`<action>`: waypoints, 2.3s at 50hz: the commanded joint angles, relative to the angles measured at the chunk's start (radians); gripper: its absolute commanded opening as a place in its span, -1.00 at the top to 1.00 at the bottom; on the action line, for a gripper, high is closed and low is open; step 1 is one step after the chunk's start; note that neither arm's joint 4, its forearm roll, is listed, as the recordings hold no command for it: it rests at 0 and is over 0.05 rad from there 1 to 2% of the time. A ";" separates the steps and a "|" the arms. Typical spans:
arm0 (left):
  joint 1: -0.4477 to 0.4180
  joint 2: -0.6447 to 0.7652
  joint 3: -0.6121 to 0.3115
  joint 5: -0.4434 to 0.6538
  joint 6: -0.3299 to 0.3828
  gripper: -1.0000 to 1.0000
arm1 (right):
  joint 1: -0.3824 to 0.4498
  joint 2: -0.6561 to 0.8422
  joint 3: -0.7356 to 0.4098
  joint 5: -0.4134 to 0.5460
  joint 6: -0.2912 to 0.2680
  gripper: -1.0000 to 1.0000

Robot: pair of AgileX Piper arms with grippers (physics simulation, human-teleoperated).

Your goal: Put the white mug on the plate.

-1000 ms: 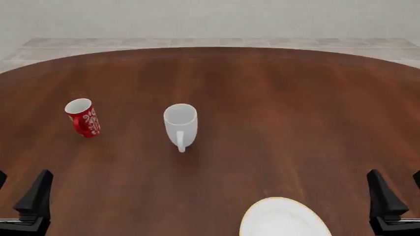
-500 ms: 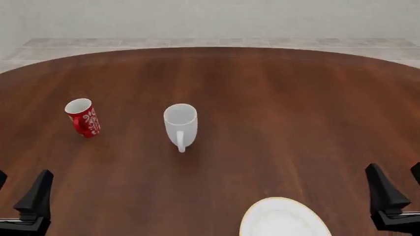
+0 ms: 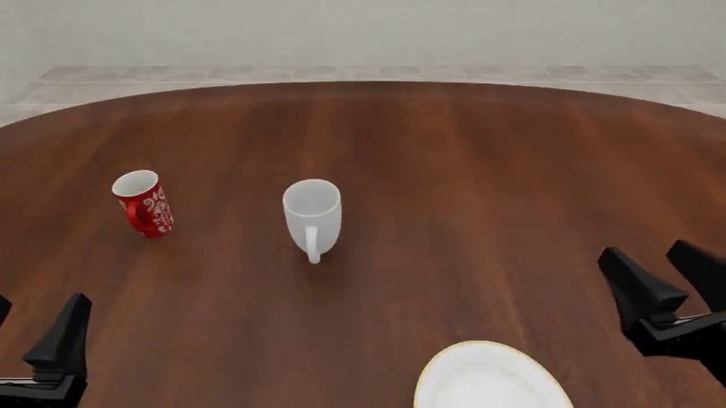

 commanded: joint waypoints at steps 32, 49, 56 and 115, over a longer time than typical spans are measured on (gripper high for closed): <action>0.000 -0.003 0.001 0.000 0.002 -1.00 | 0.212 0.449 -0.375 0.193 0.043 -1.00; 0.000 0.001 -0.001 -0.001 0.001 -1.00 | 0.266 0.612 -0.457 0.228 0.107 -1.00; 0.000 0.003 0.002 -0.005 0.001 -1.00 | 0.284 0.661 -0.477 0.233 0.118 -1.00; 0.000 0.002 0.000 -0.003 0.001 -1.00 | 0.409 1.045 -0.664 0.180 0.264 -1.00</action>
